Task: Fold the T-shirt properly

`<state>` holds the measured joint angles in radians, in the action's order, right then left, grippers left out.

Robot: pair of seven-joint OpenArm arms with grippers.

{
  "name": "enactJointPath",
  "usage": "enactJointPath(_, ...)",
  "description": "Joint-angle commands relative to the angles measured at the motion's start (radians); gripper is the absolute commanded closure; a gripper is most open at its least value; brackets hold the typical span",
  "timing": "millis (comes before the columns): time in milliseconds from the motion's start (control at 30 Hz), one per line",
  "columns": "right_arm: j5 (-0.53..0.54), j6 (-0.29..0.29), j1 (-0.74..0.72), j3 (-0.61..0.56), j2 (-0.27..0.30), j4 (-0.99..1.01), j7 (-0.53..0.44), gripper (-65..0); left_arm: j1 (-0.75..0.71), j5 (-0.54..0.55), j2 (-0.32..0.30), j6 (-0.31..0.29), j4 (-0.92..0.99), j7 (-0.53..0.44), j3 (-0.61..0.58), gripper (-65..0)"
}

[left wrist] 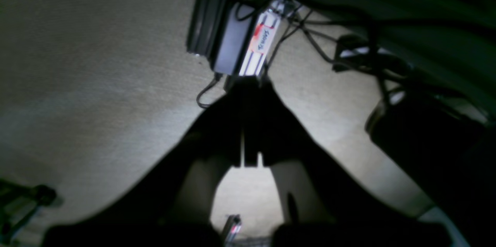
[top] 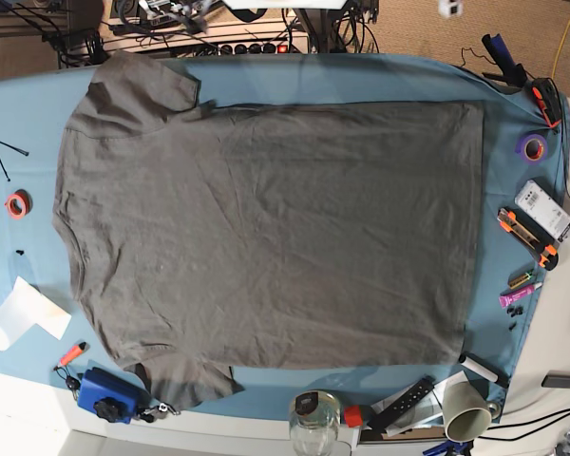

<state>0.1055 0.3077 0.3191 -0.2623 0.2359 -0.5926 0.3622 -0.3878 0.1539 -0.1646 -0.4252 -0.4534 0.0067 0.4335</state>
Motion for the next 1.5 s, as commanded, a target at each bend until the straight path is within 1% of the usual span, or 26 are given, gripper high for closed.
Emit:
enactJointPath(0,0.02,0.002,0.039,0.002,0.028,-0.049,0.002,0.0,-0.035,0.02,-0.015,-0.022,-0.029,-0.003,0.002,0.0)
enactJointPath(100,0.06,0.002,0.153,0.002,0.08,-0.207,0.005,0.0,-0.108,0.062,-0.029,-0.021,-0.114,0.009,0.002,0.0)
enactJointPath(200,0.063,0.002,0.271,0.003,0.127,-0.375,0.013,0.0,-0.179,0.129,-0.035,-0.022,-0.21,0.074,0.002,0.0)
enactJointPath(267,0.063,0.002,0.359,0.027,0.15,-0.5,0.037,0.0,-0.23,0.179,-0.035,-0.021,-0.28,0.12,0.002,0.0)
enactJointPath(400,0.072,0.002,0.556,0.164,0.158,-0.774,0.056,0.0,-0.336,0.226,-0.035,-0.021,-0.414,0.136,0.002,0.0)
enactJointPath(500,0.16,0.004,0.686,0.293,0.157,-0.972,0.068,0.0,-0.406,0.237,-0.035,-0.021,-0.51,0.135,0.002,0.0)
enactJointPath(600,0.225,0.027,0.772,0.428,0.157,-1.148,0.1,0.0,-0.46,0.237,-0.035,-0.021,-0.598,0.135,0.002,0.0)
enactJointPath(667,0.27,0.039,0.804,0.517,0.156,-1.25,0.14,0.0,-0.484,0.237,-0.035,-0.021,-0.648,0.135,0.002,0.0)
enactJointPath(733,0.338,0.049,0.818,0.606,0.153,-1.342,0.204,0.0,-0.498,0.237,-0.035,-0.021,-0.688,0.135,0.002,0.0)
enactJointPath(833,0.434,0.055,0.814,0.735,0.129,-1.457,0.314,0.0,-0.497,0.236,-0.035,-0.021,-0.719,0.136,0.002,0.0)
enactJointPath(933,0.509,0.055,0.813,0.853,0.099,-1.545,0.393,0.0,-0.496,0.236,-0.035,-0.021,-0.732,0.136,0.002,0.0)
enactJointPath(1000,0.531,0.055,0.813,0.915,0.083,-1.581,0.409,0.0,-0.496,0.236,-0.035,-0.021,-0.733,0.136,0.002,0.0)
enactJointPath(1100,0.53,0.055,0.807,0.975,0.063,-1.606,0.417,0.0,-0.496,0.237,-0.035,-0.021,-0.733,0.135,0.002,0.0)
enactJointPath(1200,0.53,0.06,0.797,0.987,0.058,-1.606,0.435,0.0,-0.493,0.237,-0.035,-0.021,-0.733,0.135,0.002,0.0)
enactJointPath(1233,0.531,0.079,0.791,0.987,0.058,-1.606,0.438,0.0,-0.492,0.237,-0.035,-0.021,-0.733,0.135,0.002,0.0)
enactJointPath(1267,0.53,0.113,0.788,0.987,0.058,-1.606,0.445,-2.4,-0.491,0.237,-0.035,-0.021,-0.733,0.135,0.002,0.0)
enactJointPath(1300,0.53,0.148,0.784,0.987,0.058,-1.606,0.452,-7.7,-0.491,0.237,-0.035,-0.021,-0.733,0.136,0.002,0.0)
enactJointPath(1333,0.53,0.172,0.78,0.987,0.058,-1.606,0.458,-14.5,-0.491,0.237,-0.035,-0.021,-0.733,0.135,0.002,0.0)
enactJointPath(1400,0.531,0.177,0.78,0.987,0.058,-1.606,0.466,-29.3,-0.491,0.237,-0.035,-0.021,-0.733,0.136,0.002,0.0)
enactJointPath(1433,0.53,0.174,0.78,0.987,0.057,-1.606,0.468,-33.7,-0.491,0.236,-0.035,-0.021,-0.733,0.136,0.002,0.0)
enactJointPath(1467,0.53,0.17,0.78,0.987,0.057,-1.606,0.469,-35.1,-0.491,0.236,-0.035,-0.021,-0.733,0.136,0.002,0.0)
